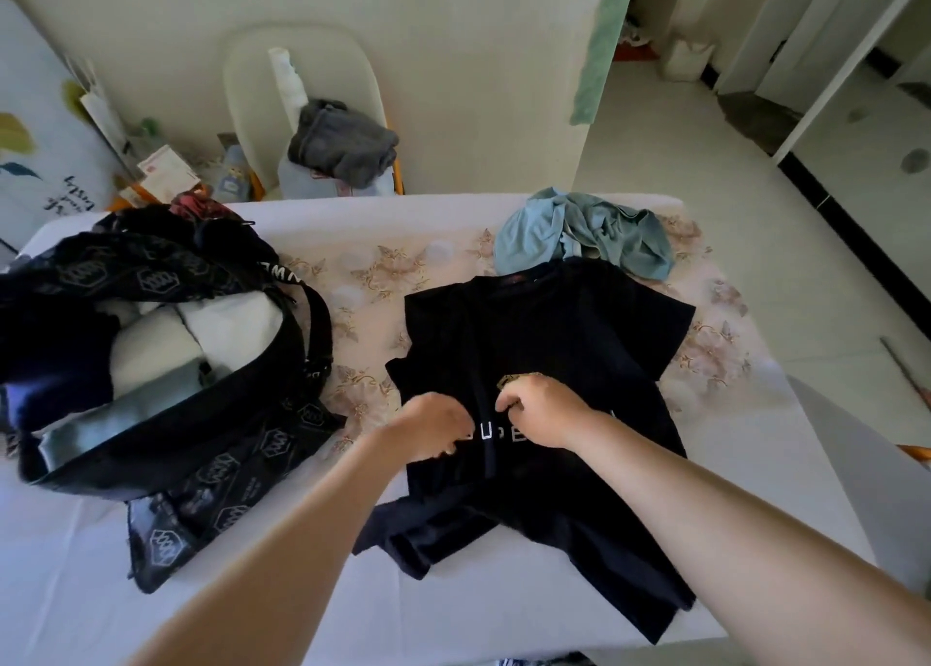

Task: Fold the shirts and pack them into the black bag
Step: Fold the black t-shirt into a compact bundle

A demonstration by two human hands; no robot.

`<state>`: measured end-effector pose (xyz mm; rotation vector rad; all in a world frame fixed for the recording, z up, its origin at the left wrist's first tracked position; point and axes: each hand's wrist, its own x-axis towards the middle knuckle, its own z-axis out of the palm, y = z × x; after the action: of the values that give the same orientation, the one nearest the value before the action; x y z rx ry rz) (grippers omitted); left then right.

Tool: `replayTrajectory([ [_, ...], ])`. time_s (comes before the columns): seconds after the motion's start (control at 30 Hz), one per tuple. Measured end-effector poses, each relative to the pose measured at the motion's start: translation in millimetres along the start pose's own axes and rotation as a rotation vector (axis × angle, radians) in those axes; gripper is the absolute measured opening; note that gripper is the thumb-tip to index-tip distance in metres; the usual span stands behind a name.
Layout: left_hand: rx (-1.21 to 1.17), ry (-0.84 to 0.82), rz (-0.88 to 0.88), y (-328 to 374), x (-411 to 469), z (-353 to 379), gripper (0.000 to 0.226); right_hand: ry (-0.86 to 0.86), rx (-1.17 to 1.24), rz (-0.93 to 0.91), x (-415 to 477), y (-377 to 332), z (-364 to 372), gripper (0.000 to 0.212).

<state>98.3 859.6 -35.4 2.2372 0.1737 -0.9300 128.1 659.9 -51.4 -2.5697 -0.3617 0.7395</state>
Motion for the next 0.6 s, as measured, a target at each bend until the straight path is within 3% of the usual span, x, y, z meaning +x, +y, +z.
replayTrajectory([
  [0.07,0.044,0.347,0.078,-12,18,-17,0.019,0.044,-0.049,-0.061,23,-1,-8,0.028],
  [0.1,0.101,0.440,0.107,-19,27,-25,0.025,0.058,-0.070,-0.091,36,-2,-11,0.029],
  [0.27,0.356,0.445,-0.031,-39,59,-39,0.066,0.082,-0.144,-0.200,97,-31,-23,0.043],
  [0.33,0.337,0.450,-0.064,-45,67,-42,0.060,0.051,-0.256,-0.246,117,-45,-22,0.056],
  [0.47,-0.035,0.546,0.022,-47,65,-47,0.020,0.041,-0.734,-0.412,144,-63,-20,0.077],
  [0.53,-0.162,0.606,0.092,-42,56,-49,0.020,0.106,-0.854,-0.491,152,-64,-17,0.058],
  [0.6,-0.145,0.661,0.212,-37,50,-49,0.020,0.238,-0.777,-0.533,152,-58,-18,0.029],
])
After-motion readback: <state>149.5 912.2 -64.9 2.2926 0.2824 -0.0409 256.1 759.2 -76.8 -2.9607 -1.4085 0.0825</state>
